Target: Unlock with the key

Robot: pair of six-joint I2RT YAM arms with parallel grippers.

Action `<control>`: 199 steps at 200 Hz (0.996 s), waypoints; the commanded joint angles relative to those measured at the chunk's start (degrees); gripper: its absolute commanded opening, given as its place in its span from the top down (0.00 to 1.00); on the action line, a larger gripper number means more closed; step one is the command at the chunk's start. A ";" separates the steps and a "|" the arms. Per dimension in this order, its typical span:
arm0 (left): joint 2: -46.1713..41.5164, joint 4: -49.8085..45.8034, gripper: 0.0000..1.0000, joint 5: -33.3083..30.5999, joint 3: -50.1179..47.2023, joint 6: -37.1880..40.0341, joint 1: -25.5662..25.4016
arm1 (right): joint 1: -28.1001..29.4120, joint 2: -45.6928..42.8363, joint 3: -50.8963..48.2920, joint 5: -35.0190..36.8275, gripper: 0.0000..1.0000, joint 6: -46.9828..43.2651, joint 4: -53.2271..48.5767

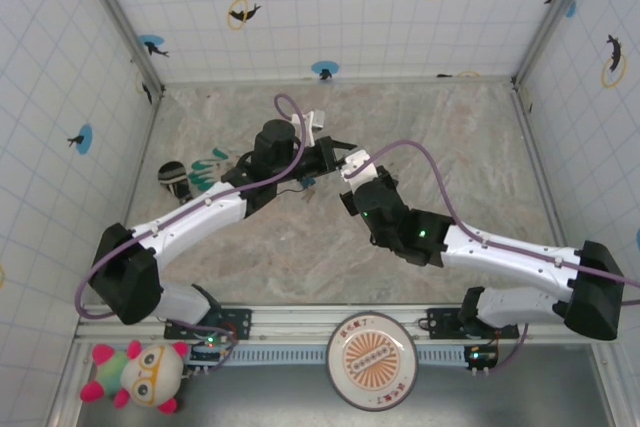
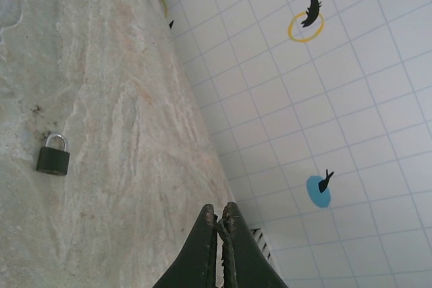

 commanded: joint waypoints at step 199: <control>-3.13 7.91 1.00 4.46 -0.32 4.21 3.35 | -31.68 -8.31 -18.72 -62.05 0.62 55.74 42.55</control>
